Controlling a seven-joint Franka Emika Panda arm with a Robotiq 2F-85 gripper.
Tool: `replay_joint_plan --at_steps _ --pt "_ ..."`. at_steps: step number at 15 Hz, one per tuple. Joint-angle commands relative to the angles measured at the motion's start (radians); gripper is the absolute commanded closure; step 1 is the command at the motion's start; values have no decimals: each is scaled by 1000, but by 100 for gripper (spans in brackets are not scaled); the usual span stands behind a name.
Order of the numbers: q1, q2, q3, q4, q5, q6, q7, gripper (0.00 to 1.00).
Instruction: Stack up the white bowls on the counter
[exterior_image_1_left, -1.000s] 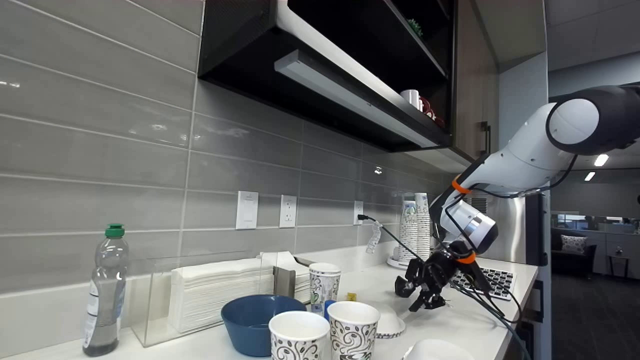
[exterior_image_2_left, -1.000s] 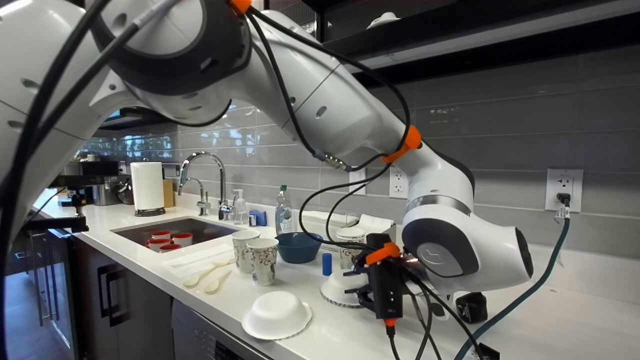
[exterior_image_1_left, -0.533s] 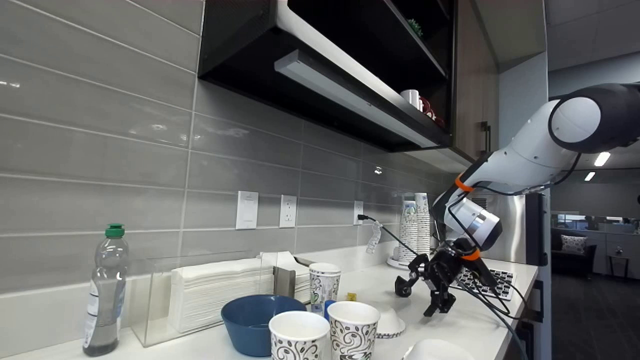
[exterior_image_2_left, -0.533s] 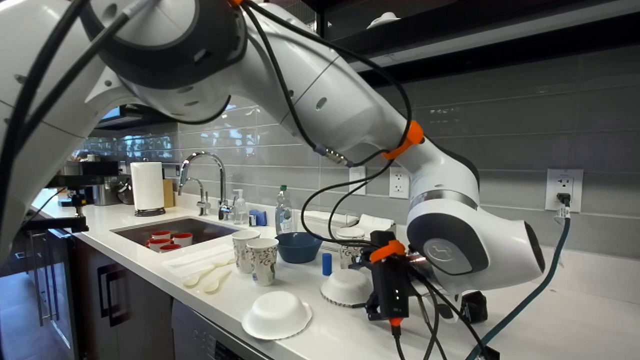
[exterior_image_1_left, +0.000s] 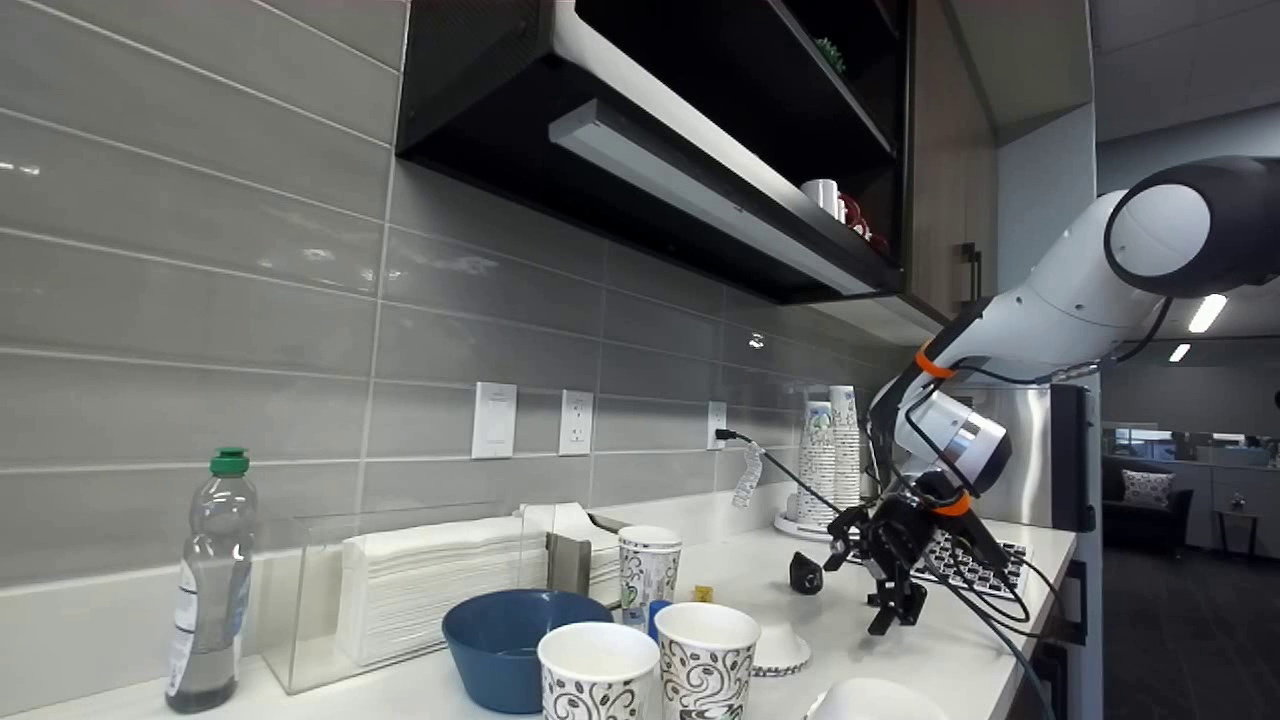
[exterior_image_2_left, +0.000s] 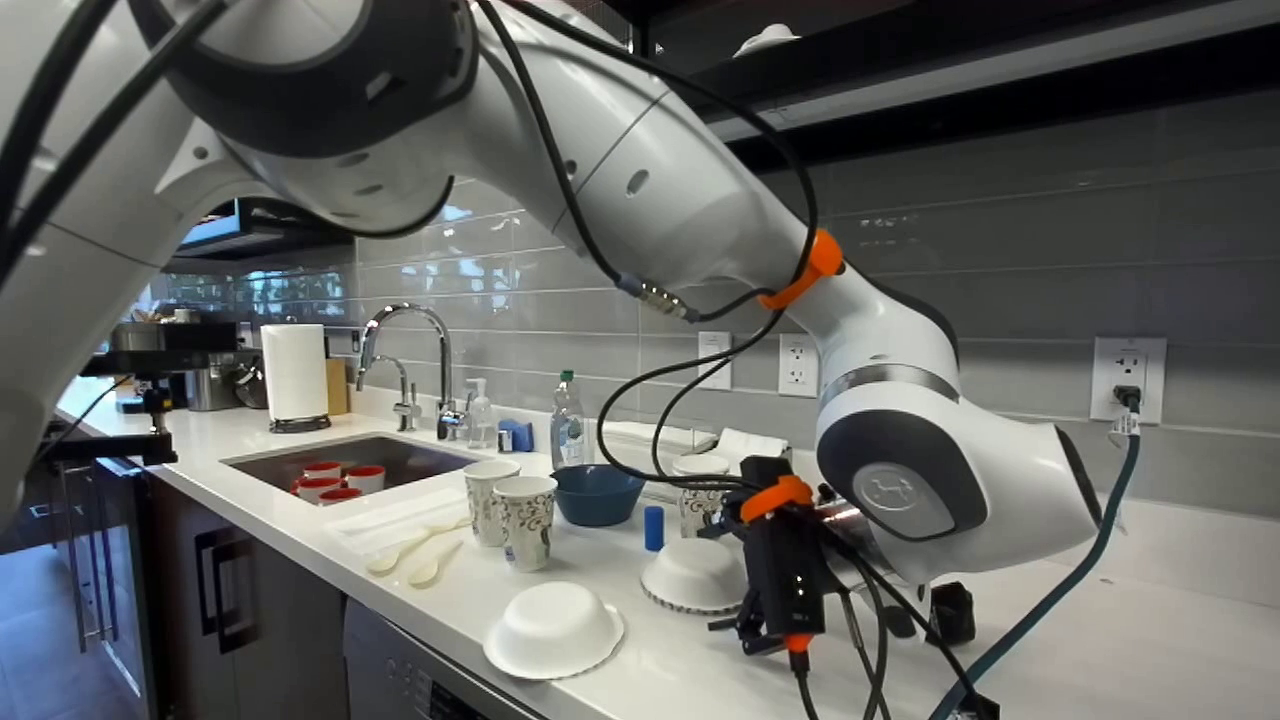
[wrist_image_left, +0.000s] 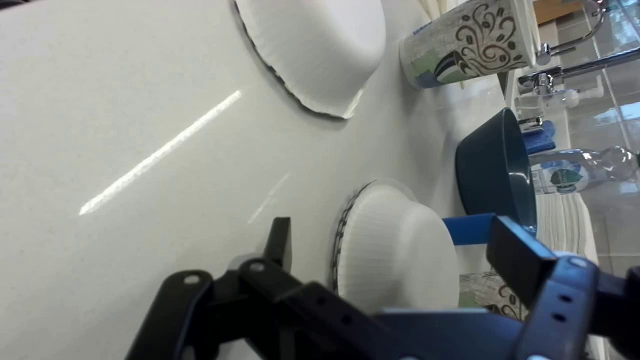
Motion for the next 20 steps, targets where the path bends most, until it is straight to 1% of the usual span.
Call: replay_joint_plan --at_steps 1,4,10,13,16,20 --pt "-12 -23 5 -37 4 37 -7 0" --pt "-21 -61 -7 -113 -7 51 -28 0" --pt "-50 -118 -15 -232 -25 -40 -126 0" --pt "-54 -141 -28 -291 -12 -61 -154 0" --pt "-54 -165 -48 -344 -20 -86 -165 0" --pt "-47 -172 -71 -398 -27 -75 -164 0"
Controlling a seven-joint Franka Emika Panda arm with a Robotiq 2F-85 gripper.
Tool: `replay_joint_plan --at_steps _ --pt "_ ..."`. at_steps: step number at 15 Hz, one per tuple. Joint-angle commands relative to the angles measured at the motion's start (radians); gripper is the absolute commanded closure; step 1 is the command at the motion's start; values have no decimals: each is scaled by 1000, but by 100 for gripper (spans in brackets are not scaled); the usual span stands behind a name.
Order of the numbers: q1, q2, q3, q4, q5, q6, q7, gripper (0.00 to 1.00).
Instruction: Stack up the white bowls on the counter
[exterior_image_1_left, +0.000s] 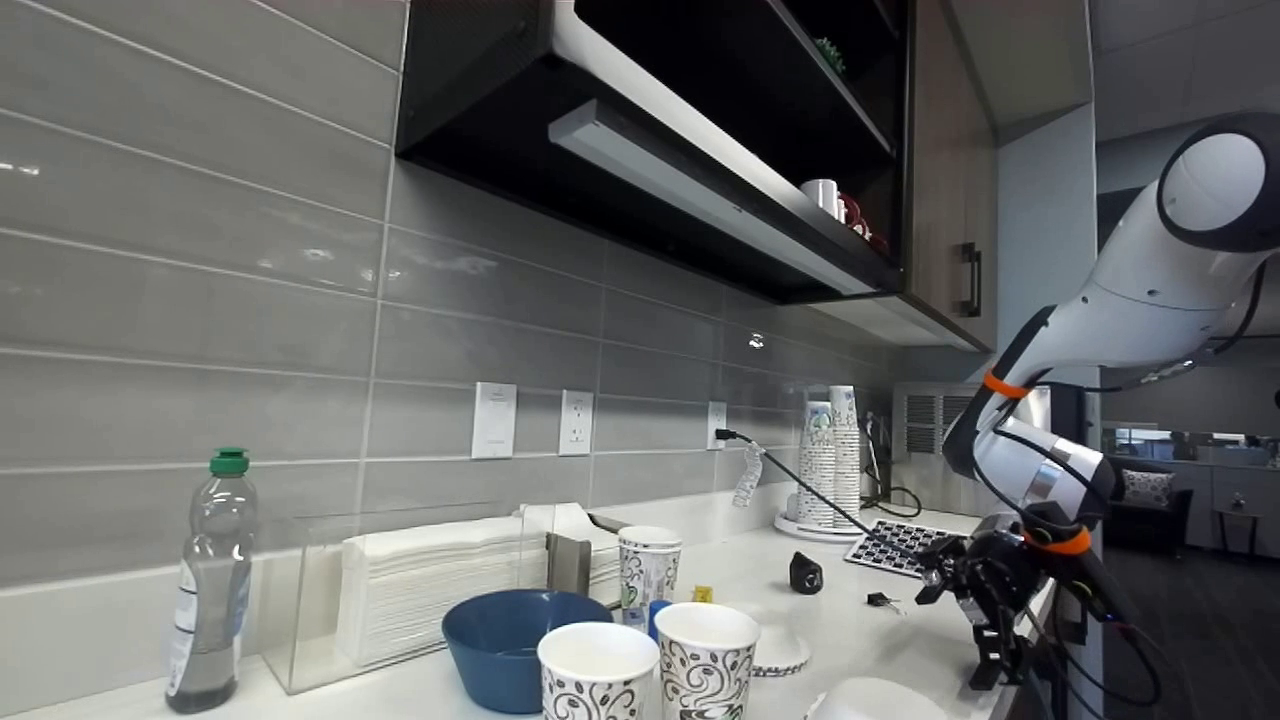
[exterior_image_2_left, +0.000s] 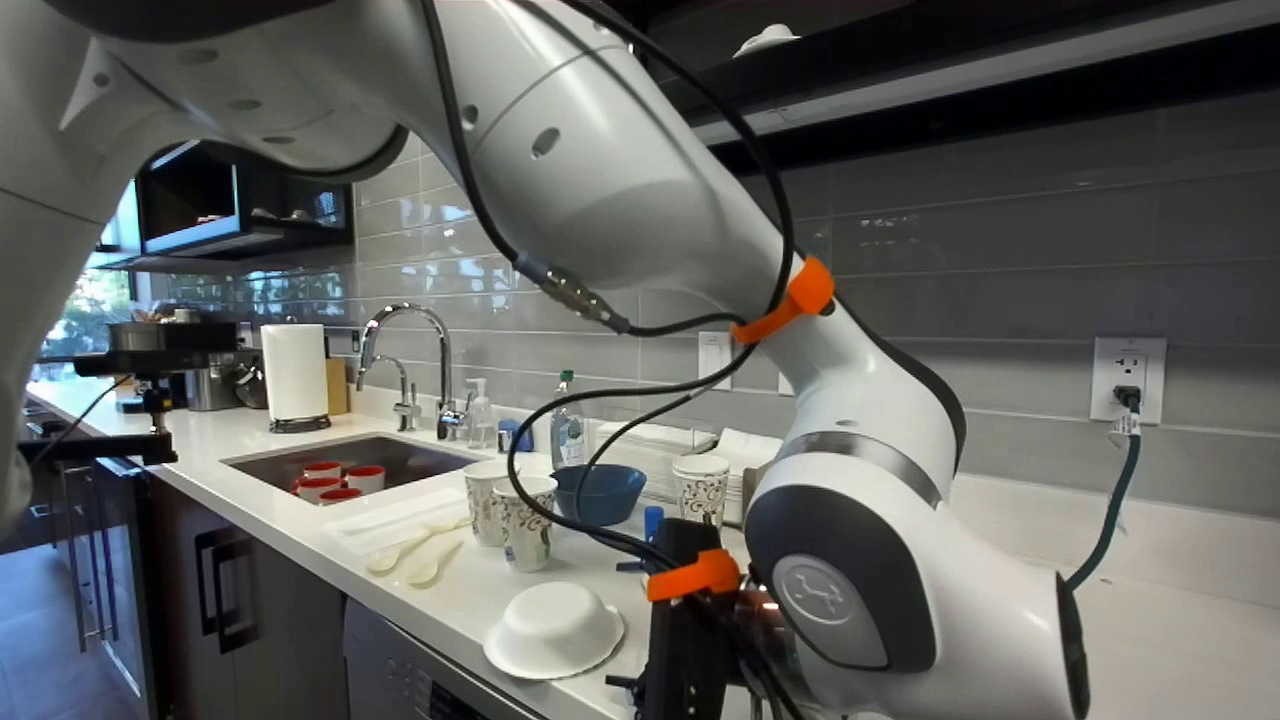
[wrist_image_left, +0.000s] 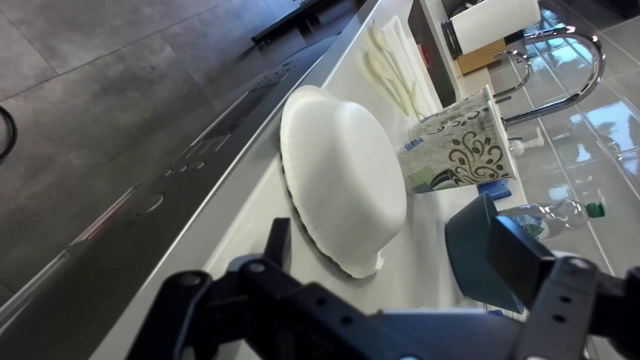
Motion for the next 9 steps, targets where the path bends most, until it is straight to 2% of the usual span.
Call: replay_joint_plan --at_steps 1,3,4,9 --pt "5 -38 -18 -72 -20 8 -9 0" --pt "11 -36 -21 -80 -51 17 -37 0" --pt "0 -1 -14 -45 -15 -1 -11 0" --pt "2 -1 -13 -52 -33 0 -29 0"
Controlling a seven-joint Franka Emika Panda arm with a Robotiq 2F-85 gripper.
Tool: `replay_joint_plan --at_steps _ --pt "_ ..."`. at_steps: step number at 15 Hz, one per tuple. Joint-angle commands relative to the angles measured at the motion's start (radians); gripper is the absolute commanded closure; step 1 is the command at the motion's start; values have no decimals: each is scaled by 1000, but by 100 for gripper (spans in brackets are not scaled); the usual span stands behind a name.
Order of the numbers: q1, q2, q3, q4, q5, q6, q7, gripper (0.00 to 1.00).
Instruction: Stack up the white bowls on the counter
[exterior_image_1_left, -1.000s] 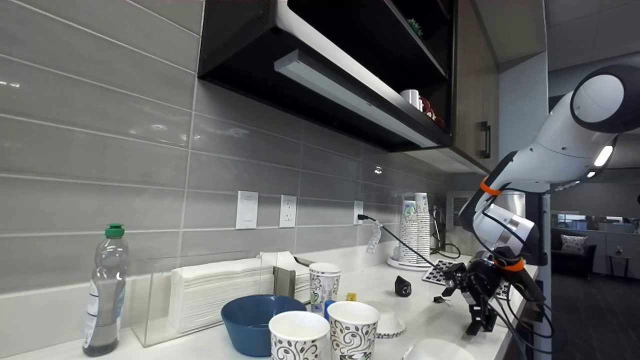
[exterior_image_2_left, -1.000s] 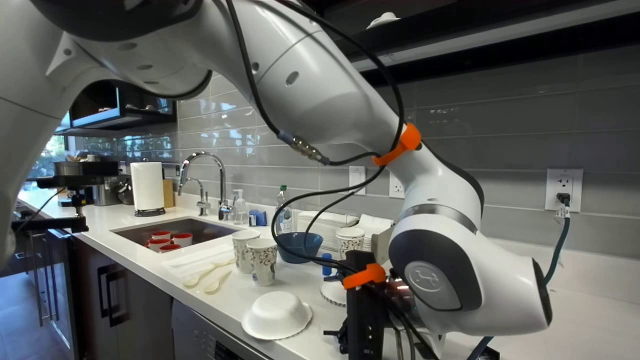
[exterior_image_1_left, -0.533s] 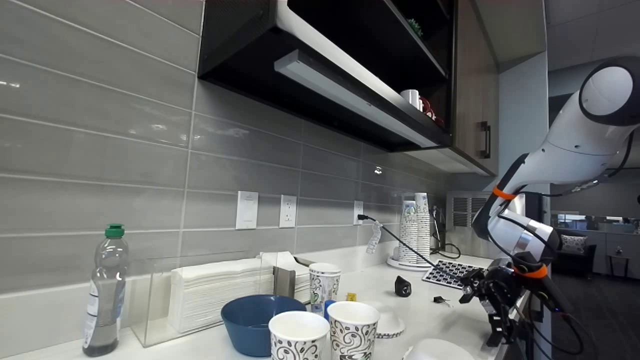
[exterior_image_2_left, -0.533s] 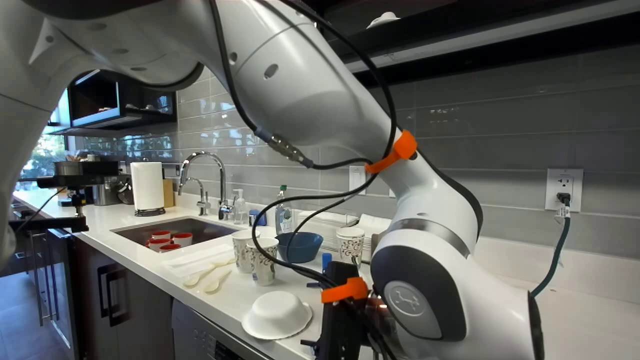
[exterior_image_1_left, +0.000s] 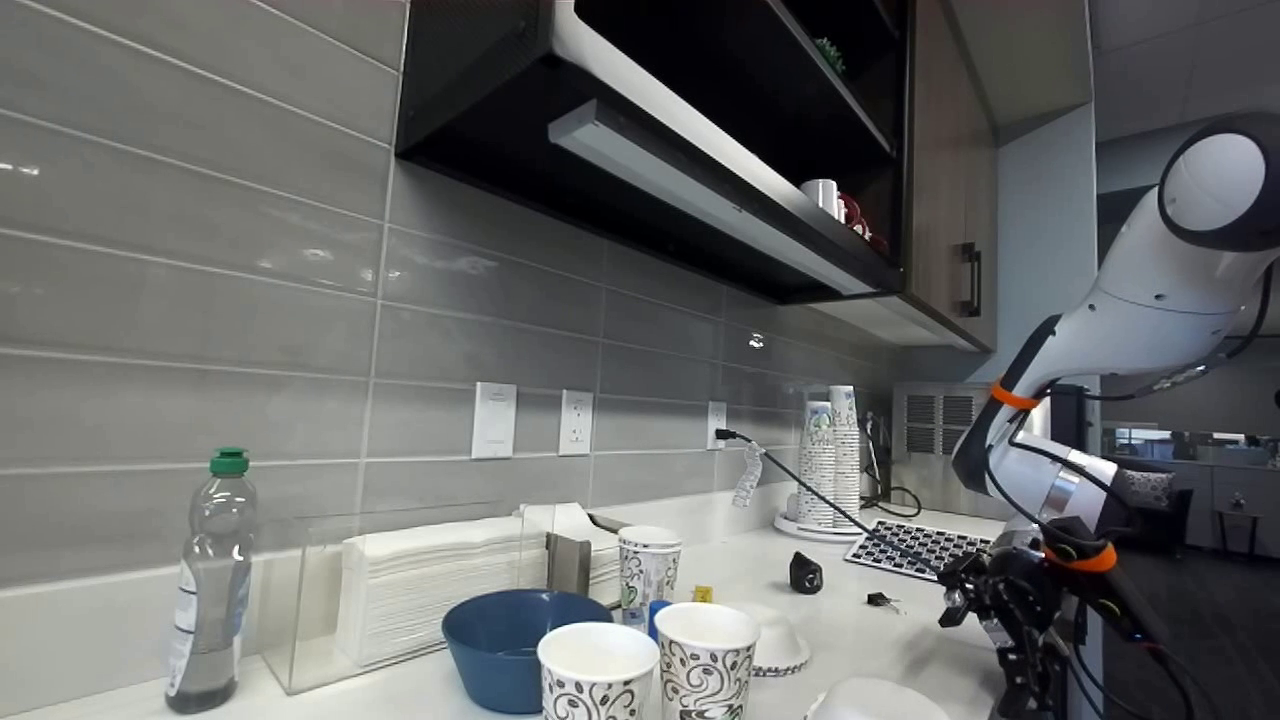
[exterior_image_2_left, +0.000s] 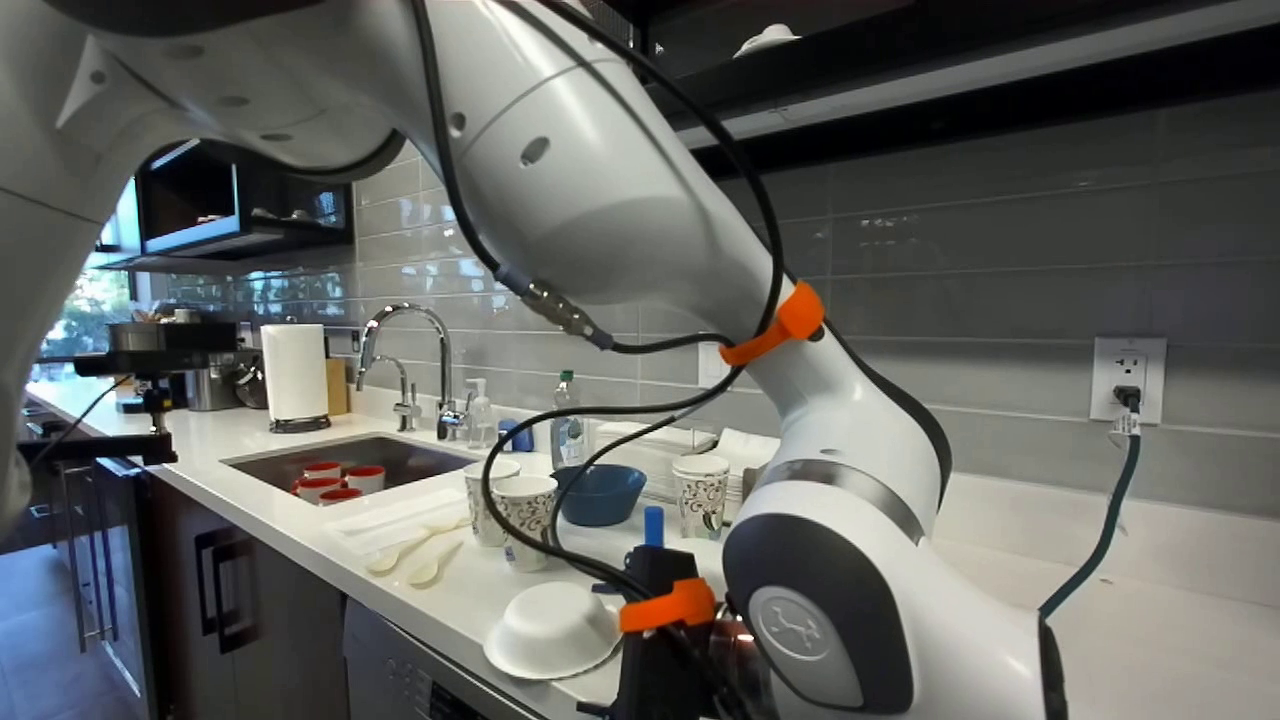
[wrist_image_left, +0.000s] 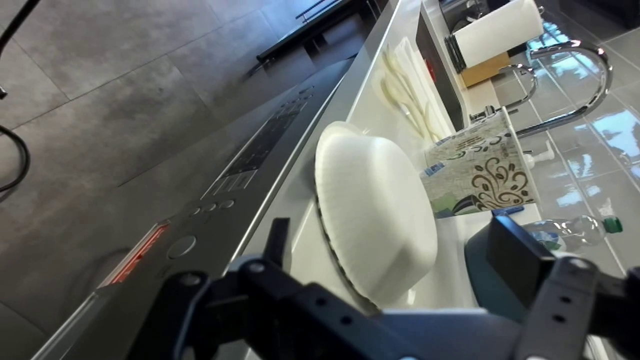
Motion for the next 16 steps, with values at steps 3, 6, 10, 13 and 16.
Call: replay_joint_plan --at_steps 3,6,10,13,16 --pt "-2 -8 -4 -27 3 -5 14 0" --pt "-7 -7 -4 -52 -1 -20 3 0" --pt "-5 20 4 -68 1 -18 -29 0" --pt "-5 57 17 -62 5 -16 -77 0" --pt "-3 72 30 -63 -1 -4 -179 0"
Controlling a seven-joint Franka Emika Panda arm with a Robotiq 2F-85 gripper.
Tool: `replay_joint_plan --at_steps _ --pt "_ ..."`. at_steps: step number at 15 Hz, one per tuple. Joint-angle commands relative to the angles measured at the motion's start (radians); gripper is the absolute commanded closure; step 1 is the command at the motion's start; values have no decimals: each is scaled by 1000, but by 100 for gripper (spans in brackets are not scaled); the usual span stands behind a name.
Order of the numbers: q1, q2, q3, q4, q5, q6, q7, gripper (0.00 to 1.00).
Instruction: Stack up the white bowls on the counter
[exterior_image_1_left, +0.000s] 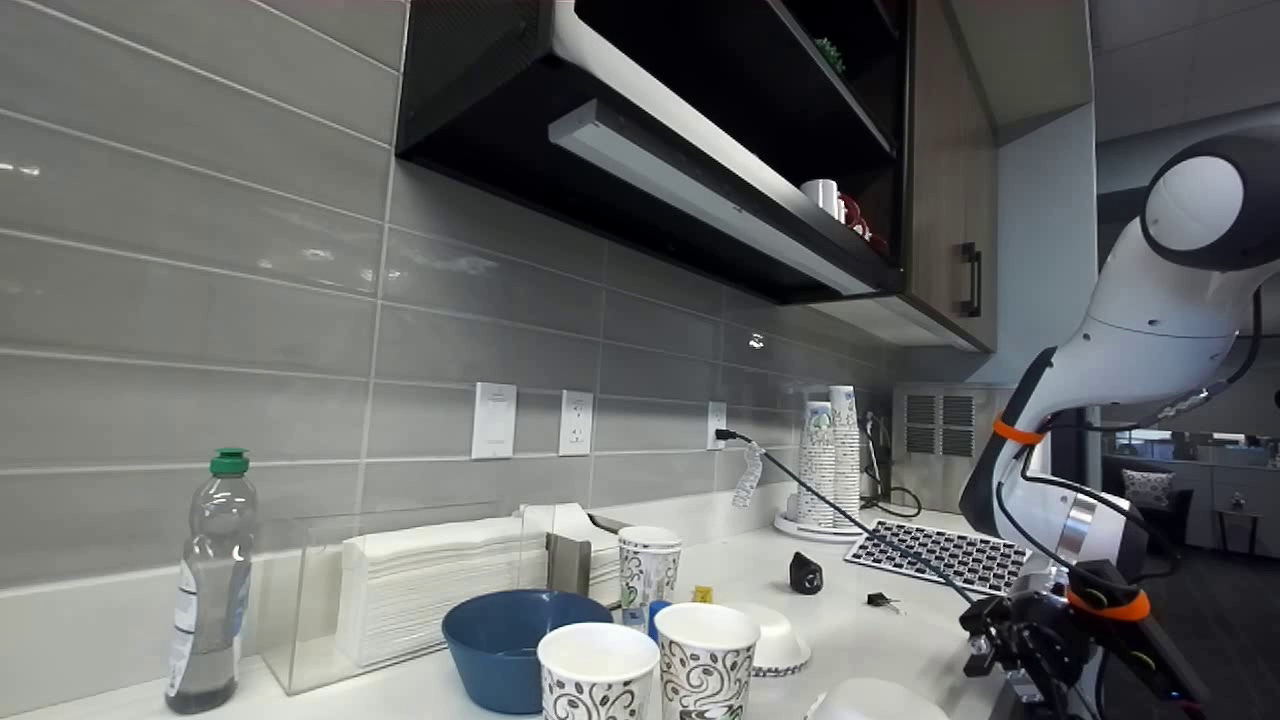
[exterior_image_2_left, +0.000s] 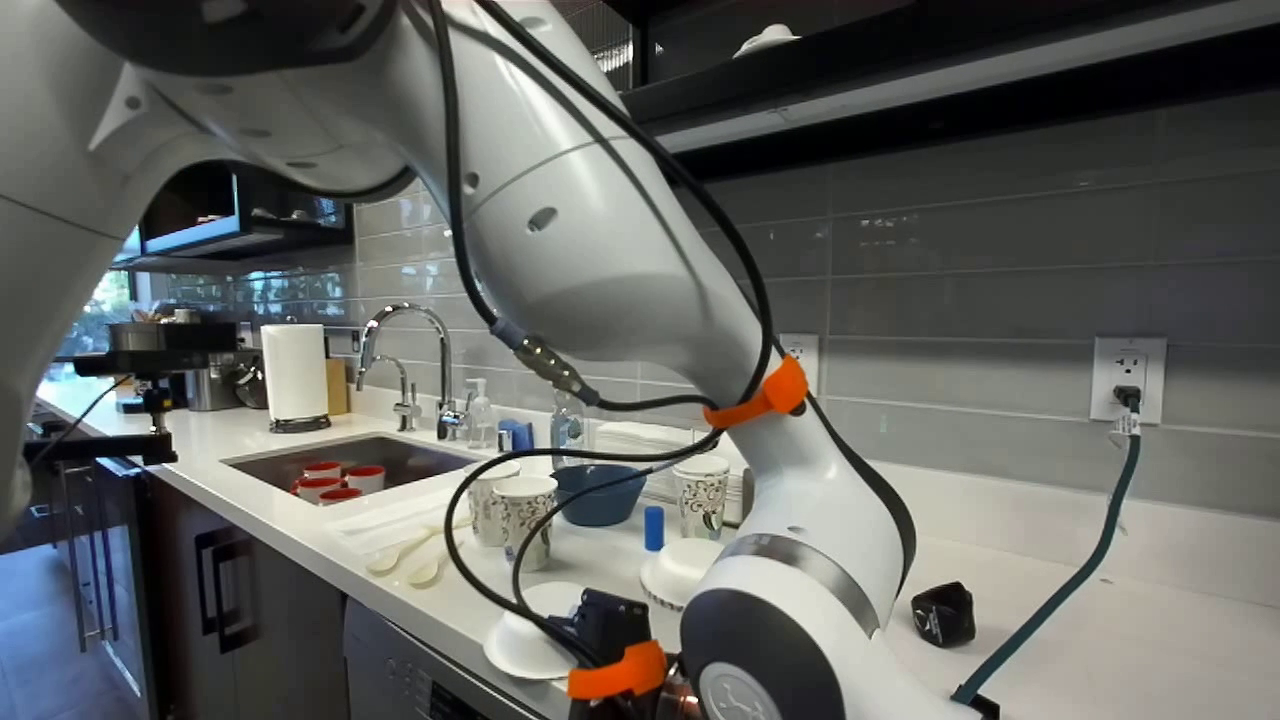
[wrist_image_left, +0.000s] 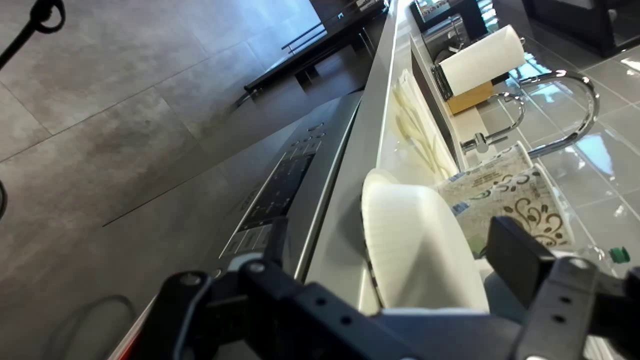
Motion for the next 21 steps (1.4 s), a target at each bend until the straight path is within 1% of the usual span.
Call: replay_joint_plan --at_steps 1,3,5,7,12,16,21 --pt "-1 12 16 1 -2 5 -118 0" --pt "-2 21 18 3 -2 0 -173 0" --pt "-5 19 14 -1 2 -15 -202 0" --pt "-13 -16 1 -35 14 -11 -233 0" --pt "-30 -76 -43 -132 107 14 -291 0" --pt "-20 -104 -76 -201 184 46 -281 0" --pt "-2 -77 -71 -217 219 62 -280 0"
